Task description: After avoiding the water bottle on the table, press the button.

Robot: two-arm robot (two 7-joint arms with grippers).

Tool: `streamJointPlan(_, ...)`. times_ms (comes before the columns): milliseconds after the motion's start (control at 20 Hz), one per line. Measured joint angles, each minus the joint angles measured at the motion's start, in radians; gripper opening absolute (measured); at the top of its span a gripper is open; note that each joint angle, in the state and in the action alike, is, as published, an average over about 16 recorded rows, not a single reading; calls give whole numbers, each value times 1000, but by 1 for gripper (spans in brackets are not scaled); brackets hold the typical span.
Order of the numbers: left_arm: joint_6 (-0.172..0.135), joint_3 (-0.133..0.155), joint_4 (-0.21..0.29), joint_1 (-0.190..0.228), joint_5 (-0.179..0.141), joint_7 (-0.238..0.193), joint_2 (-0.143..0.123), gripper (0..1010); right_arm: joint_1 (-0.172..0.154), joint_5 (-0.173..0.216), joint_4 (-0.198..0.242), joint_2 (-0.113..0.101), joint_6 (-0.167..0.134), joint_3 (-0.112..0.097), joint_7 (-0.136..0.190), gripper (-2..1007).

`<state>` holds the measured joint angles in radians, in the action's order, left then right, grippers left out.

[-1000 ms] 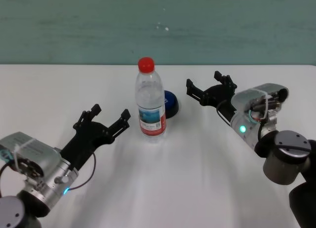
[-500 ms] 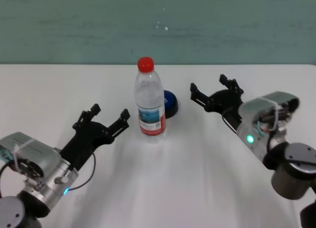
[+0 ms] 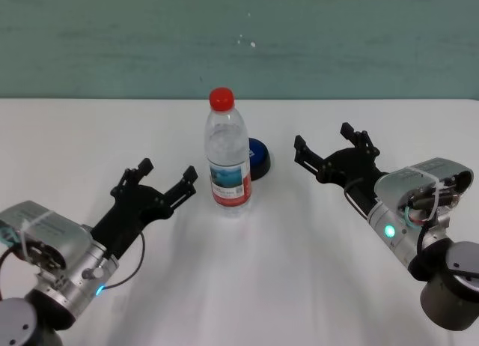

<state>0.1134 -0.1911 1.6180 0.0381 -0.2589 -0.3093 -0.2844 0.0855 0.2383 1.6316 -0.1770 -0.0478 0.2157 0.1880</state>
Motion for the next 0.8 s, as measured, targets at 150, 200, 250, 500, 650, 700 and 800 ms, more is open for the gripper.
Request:
streamJointPlan(150,0,0,0,0,0,0,0,1010,-31,0,31,0,3,-4,-7,1004)
streamJointPlan(200,0,0,0,0,0,0,0,1010,-41,0,41,0,5,-5,-9,1004)
streamJointPlan(250,0,0,0,0,0,0,0,1010,-50,0,49,1,6,-7,-11,1004)
streamJointPlan(500,0,0,0,0,0,0,0,1010,-90,-7,82,4,14,-8,-20,1004)
streamJointPlan(650,0,0,0,0,0,0,0,1010,-109,-13,94,7,19,-5,-22,1004)
streamJointPlan(700,0,0,0,0,0,0,0,1010,-114,-15,97,8,21,-4,-22,1004)
streamJointPlan(800,0,0,0,0,0,0,0,1010,-124,-20,101,11,23,-2,-23,1004)
